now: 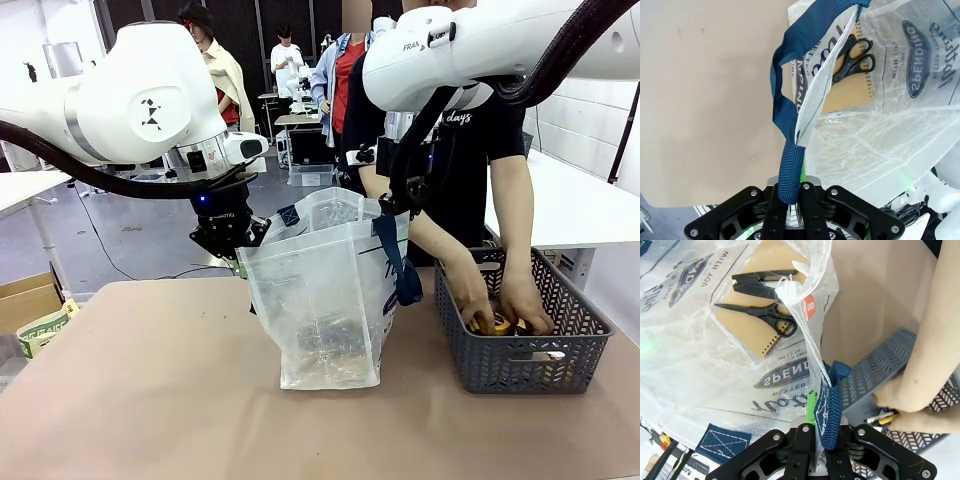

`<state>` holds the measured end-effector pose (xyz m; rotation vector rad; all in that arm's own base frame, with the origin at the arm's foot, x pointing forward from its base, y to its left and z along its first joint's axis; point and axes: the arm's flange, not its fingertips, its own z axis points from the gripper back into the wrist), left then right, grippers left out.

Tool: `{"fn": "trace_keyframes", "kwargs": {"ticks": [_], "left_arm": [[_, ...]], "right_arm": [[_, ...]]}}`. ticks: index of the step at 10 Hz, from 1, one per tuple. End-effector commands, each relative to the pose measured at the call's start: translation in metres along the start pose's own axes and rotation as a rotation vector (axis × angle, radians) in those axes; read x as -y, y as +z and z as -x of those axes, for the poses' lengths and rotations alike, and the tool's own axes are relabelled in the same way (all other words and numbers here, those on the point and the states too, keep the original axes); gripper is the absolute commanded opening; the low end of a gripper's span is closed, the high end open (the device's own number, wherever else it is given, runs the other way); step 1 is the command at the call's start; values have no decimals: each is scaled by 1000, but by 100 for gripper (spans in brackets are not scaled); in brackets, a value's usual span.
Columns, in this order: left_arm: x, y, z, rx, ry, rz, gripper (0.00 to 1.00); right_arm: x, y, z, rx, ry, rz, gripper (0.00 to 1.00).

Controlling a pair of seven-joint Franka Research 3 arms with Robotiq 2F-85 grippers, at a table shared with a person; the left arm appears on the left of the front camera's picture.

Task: Transfer purchased items from the store into the shopping bag.
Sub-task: Move the Reusable shopping bag to the right side of the table.

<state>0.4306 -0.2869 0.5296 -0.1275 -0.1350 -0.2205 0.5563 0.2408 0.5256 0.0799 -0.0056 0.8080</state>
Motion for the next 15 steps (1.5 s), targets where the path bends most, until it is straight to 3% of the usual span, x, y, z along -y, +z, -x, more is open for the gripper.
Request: {"fn": "trace_keyframes", "kwargs": {"ticks": [1,15], "left_arm": [[-1,0,0,1,1,-2,0],[-1,0,0,1,1,-2,0]], "right_arm": [[3,-1,2,-6,-18,3,0],[3,-1,2,-6,-18,3,0]]}}
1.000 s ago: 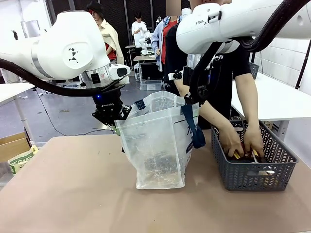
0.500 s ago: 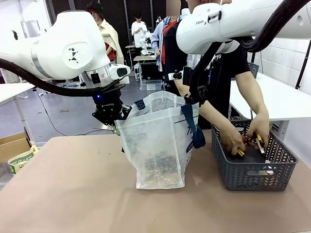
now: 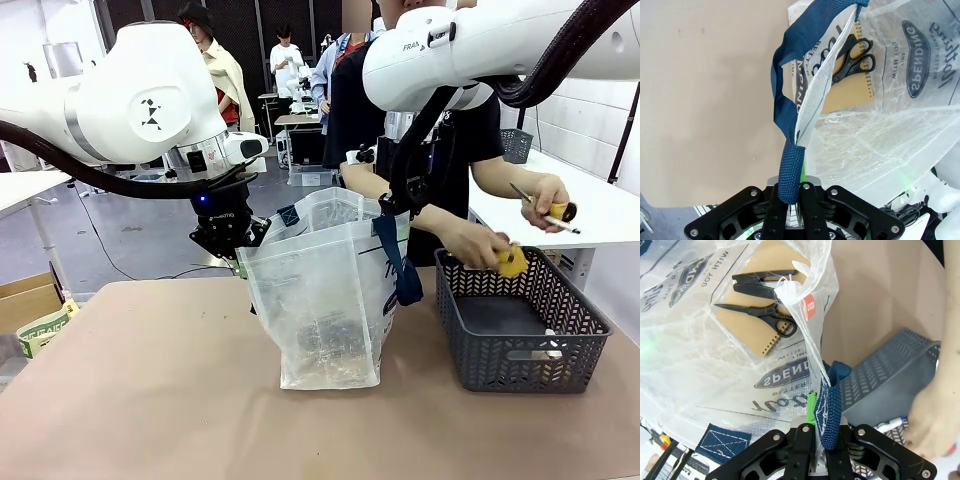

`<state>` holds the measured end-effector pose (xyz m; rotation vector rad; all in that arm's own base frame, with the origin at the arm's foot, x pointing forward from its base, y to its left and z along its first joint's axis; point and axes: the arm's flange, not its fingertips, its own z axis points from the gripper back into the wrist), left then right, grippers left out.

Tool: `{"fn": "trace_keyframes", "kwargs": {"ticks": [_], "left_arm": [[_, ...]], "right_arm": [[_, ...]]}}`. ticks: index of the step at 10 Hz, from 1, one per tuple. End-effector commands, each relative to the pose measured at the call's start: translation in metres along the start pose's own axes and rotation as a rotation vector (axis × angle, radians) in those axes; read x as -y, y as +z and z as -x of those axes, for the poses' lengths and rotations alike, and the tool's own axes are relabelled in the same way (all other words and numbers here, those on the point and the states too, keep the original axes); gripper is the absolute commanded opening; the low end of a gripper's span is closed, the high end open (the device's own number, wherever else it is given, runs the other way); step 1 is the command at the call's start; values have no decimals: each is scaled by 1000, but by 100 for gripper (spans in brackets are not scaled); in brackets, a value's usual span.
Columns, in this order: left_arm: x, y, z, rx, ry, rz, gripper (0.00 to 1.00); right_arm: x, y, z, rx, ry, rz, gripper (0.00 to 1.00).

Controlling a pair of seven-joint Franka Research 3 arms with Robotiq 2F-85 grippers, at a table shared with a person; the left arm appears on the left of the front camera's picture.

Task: Transfer purchased items from the store into the shopping bag.
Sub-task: Move the Reusable shopping bag to the right side of the table.

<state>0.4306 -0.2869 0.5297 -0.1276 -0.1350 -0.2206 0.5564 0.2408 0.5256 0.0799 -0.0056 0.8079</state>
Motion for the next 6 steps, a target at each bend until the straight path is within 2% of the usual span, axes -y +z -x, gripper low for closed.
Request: {"fn": "trace_keyframes", "kwargs": {"ticks": [1,6], "left_arm": [[-1,0,0,1,1,-2,0],[-1,0,0,1,1,-2,0]], "right_arm": [[3,-1,2,-6,-18,3,0],[3,-1,2,-6,-18,3,0]]}}
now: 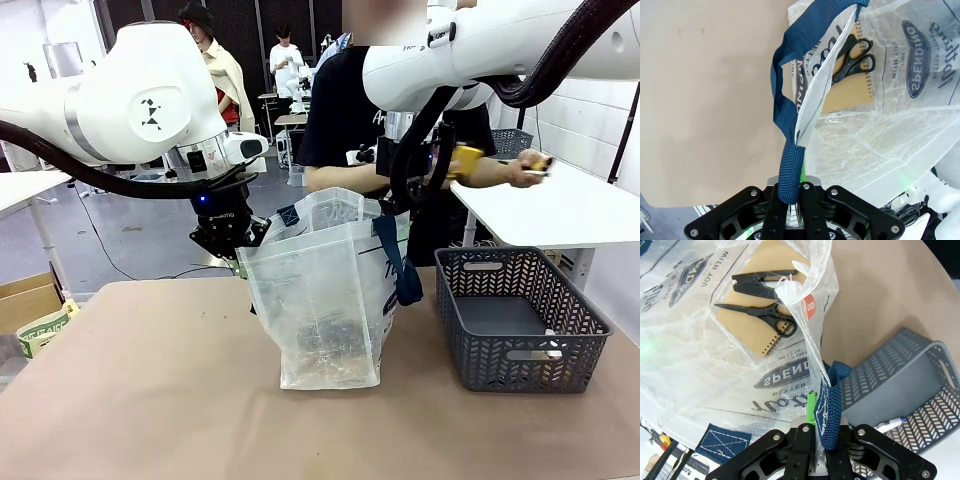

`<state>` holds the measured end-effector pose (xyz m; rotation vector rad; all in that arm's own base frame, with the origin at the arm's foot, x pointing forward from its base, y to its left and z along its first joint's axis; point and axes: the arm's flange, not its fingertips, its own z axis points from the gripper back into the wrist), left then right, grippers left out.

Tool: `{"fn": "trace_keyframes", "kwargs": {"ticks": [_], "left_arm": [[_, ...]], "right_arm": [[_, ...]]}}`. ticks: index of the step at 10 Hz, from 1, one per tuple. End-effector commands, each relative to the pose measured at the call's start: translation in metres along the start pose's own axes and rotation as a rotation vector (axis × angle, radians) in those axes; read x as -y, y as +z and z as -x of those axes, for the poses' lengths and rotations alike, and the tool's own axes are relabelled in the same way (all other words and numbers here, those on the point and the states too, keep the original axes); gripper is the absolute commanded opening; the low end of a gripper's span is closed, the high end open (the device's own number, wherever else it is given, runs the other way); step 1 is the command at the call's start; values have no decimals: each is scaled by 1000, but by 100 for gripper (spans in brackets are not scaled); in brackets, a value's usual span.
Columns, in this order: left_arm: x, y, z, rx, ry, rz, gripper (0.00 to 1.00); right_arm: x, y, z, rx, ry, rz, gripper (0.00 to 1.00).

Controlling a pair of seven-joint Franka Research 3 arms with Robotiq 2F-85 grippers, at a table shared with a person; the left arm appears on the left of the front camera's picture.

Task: Transfer purchased items from the store into the shopping bag.
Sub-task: Move the Reusable shopping bag to the right side of the table.

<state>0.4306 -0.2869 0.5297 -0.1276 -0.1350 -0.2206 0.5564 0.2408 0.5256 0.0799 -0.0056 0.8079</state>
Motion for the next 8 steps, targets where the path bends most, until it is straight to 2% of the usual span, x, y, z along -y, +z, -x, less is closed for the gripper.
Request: {"fn": "trace_keyframes", "kwargs": {"ticks": [1,8], "left_arm": [[-1,0,0,1,1,-2,0],[-1,0,0,1,1,-2,0]], "right_arm": [[3,-1,2,-6,-18,3,0],[3,-1,2,-6,-18,3,0]]}}
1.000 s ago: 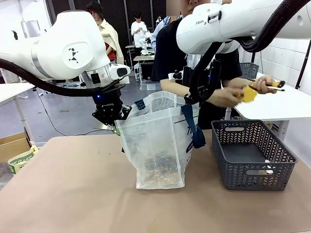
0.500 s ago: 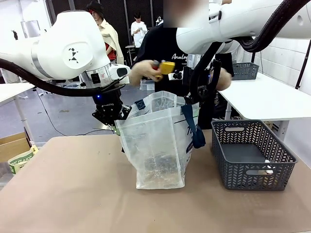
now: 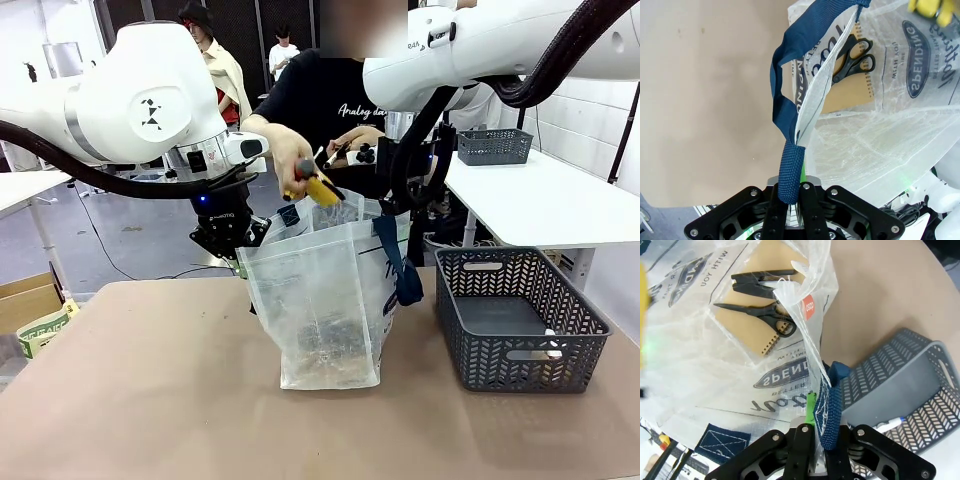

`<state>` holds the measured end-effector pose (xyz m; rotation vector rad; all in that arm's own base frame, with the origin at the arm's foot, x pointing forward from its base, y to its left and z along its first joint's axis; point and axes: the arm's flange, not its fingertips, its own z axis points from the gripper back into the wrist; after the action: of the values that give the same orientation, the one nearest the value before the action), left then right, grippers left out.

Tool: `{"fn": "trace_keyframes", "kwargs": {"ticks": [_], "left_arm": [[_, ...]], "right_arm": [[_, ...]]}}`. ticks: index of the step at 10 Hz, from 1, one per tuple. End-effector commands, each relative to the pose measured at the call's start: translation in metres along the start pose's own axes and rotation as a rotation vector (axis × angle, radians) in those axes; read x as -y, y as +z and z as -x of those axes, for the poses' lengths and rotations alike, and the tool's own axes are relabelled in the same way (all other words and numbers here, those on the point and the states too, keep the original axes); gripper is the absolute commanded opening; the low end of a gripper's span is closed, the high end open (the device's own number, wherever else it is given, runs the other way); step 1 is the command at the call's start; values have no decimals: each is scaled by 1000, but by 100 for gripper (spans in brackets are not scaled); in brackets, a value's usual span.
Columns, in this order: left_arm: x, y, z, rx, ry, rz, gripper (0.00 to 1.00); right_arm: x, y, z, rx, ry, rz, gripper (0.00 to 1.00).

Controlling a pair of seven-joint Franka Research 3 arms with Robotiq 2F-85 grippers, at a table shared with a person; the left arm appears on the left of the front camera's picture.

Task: Transfer purchased items from the store into the shopping bag.
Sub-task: Move the Reusable shopping bag to the right side of the table.

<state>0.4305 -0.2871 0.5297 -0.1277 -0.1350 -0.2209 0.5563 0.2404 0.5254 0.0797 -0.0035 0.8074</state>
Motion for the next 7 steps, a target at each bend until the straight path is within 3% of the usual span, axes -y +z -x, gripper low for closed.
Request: {"fn": "trace_keyframes", "kwargs": {"ticks": [1,7], "left_arm": [[-1,0,0,1,1,-2,0],[-1,0,0,1,1,-2,0]], "right_arm": [[3,-1,1,-4,-17,4,0],[3,-1,1,-4,-17,4,0]]}}
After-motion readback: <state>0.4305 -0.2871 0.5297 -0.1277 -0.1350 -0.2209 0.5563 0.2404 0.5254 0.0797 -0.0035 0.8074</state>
